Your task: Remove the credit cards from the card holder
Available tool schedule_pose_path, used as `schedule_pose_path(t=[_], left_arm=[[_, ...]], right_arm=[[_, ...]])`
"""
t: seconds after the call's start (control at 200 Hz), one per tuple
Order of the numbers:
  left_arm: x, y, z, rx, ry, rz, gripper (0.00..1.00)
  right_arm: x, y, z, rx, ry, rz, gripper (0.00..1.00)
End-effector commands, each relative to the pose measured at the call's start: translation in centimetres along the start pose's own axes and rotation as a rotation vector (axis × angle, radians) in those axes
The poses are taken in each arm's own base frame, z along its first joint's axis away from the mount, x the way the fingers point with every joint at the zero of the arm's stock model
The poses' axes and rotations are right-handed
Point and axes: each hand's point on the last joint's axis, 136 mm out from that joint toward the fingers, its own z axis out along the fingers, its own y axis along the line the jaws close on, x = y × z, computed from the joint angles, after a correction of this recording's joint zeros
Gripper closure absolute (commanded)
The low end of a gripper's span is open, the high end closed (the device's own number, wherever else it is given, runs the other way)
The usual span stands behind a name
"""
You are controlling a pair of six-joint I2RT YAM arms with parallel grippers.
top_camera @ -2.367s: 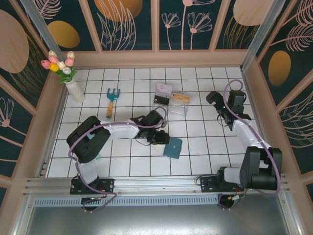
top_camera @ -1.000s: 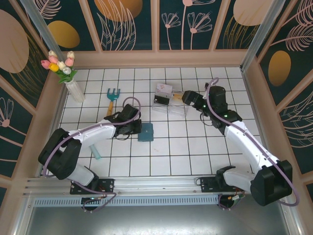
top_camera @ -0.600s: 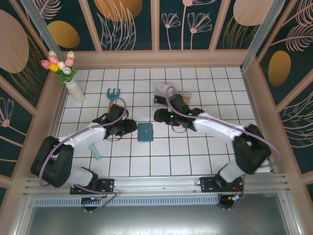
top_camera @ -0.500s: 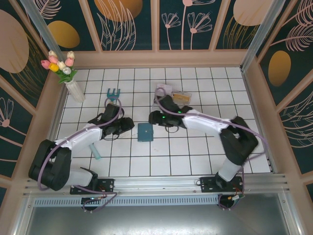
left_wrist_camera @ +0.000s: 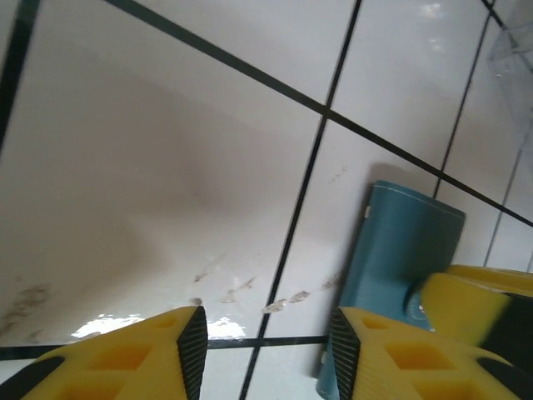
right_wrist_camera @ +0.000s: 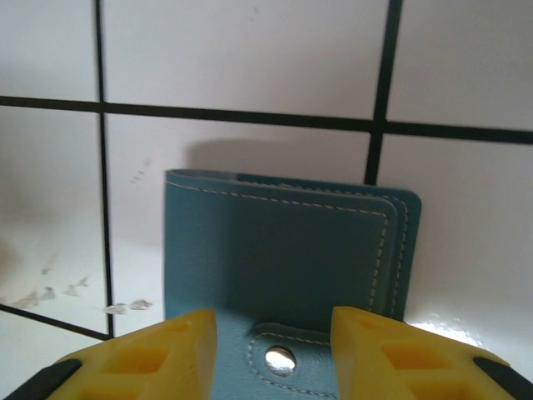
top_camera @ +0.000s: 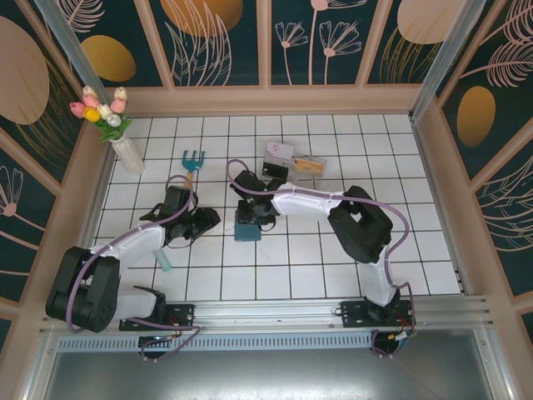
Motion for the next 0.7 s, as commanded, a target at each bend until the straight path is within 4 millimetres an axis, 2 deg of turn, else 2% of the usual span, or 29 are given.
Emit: schedule_pose_path(t=[0.0, 0.19, 0.355, 0.51, 0.696], left_arm=[[1.2, -1.3, 0.4, 0.101, 0.064, 0.017, 0.56], [3.2, -3.2, 1.1, 0.184, 0.160, 0.042, 0.59], [4.5, -4.1, 2.2, 0.196, 0.200, 0.038, 0.59], [4.7, -4.0, 3.1, 0.177, 0.211, 0.037, 0.61], [5.4, -4.9, 3.5, 0.237, 0.252, 0.028, 0.62]], right_arm=[[1.1, -1.1, 0.8, 0.051, 0.074, 0.046, 0.57], [1.2, -2.3, 1.3, 0.019, 0.087, 0.089, 0.58], [1.7, -1.6, 0.9, -0.165, 0.125, 0.137, 0.58], [1.8, -2.0, 0.8, -0.193, 0.128, 0.144, 0.58], [2.0, -2.1, 0.8, -0.219, 0.136, 0.149, 0.58]])
